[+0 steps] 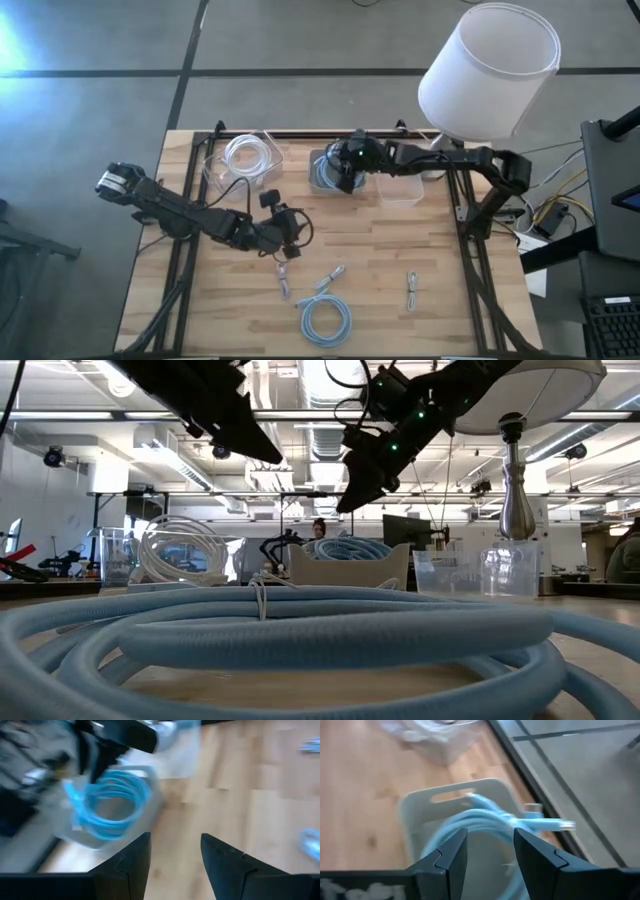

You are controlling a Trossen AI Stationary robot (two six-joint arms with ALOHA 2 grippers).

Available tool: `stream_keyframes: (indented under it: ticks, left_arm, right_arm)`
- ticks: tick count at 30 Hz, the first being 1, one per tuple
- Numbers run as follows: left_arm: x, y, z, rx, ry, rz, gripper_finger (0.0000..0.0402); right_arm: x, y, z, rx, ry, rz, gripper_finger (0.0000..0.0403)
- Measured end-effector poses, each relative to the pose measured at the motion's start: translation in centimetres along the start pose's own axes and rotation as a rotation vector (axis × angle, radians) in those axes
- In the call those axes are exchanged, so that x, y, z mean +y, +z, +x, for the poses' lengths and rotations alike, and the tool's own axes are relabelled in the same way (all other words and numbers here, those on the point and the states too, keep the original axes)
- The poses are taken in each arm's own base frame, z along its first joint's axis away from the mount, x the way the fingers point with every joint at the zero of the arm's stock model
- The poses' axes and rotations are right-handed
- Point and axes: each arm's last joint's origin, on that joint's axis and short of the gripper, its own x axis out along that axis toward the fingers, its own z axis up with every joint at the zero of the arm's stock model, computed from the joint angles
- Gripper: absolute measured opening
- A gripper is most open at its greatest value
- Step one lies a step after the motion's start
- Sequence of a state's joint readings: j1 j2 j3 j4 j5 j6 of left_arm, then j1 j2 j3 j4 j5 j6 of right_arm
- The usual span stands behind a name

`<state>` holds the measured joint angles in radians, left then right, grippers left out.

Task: Pick & Place USB Port
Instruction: Put the large blue charger cable into the gray bin

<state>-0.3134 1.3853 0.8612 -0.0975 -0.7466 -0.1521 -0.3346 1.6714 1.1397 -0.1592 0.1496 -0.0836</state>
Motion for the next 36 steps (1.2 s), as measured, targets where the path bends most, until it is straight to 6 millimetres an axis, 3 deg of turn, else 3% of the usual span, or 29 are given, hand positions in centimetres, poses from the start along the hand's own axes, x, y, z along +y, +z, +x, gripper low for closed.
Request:
stream_keyframes:
  ticks: [11, 17, 27, 36]
  left_arm:
    - [-1.4, 0.0, -0.2, 0.070, -0.404, -0.164, 0.0177]
    - [-4.3, -0.3, 0.4, 0.057, -0.611, -0.223, 0.0177]
    - [-10.2, -2.7, 1.9, 0.137, -0.732, -0.182, 0.0177]
    - [-12.7, -4.3, 3.3, 0.231, -0.721, -0.225, 0.0177]
  right_arm:
    - [6.2, -0.1, -1.3, 0.007, 0.227, -0.027, 0.0155]
    - [8.8, -0.3, -2.1, 0.008, 0.290, -0.081, 0.0155]
    - [9.9, -0.9, -2.5, 0.050, 0.312, -0.115, 0.0155]
    - [9.9, -1.1, -2.4, 0.044, 0.314, -0.188, 0.0155]
